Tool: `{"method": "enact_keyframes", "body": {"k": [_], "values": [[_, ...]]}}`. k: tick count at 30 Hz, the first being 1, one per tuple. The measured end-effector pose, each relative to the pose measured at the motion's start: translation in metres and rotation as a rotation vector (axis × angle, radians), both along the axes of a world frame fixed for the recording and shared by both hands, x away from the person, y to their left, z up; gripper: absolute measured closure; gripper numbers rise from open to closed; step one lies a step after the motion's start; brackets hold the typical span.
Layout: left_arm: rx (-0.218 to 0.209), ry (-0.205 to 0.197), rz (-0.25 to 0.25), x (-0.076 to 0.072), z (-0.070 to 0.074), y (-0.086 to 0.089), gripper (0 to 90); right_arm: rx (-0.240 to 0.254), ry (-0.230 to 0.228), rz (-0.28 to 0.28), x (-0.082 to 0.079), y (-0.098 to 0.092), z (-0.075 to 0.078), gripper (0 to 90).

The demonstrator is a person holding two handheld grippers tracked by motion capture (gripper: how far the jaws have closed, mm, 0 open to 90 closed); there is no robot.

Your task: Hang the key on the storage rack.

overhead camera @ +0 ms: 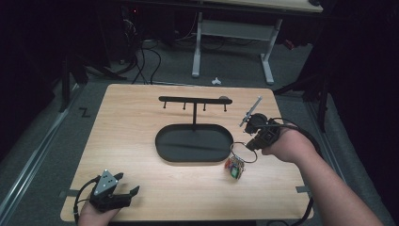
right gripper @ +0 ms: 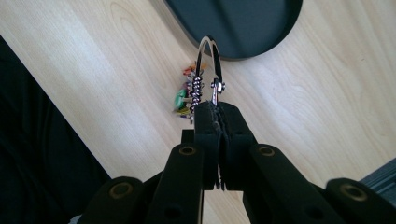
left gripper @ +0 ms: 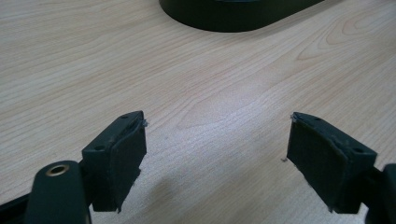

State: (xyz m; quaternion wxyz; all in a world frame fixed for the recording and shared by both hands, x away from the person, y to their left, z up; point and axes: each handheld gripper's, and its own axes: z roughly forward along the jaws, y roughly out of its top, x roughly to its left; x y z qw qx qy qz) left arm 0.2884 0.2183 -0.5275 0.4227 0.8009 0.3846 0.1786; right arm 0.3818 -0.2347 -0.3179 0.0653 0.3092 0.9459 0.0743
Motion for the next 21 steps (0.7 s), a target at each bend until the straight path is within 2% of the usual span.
{"method": "enact_keyframes", "body": {"k": [5, 11, 21], "values": [[0.000, 0.001, -0.001, 0.000, 0.000, 0.000, 20.5, -0.003, -0.025, -0.001, 0.002, 0.003, 0.017, 87.8], [0.000, 0.002, -0.004, 0.000, 0.000, 0.000, 20.5, -0.011, -0.046, 0.003, 0.003, 0.009, 0.028, 87.8], [0.000, 0.003, -0.007, 0.000, 0.000, 0.000, 20.5, -0.009, -0.054, 0.012, 0.011, 0.019, 0.034, 87.9]]}}
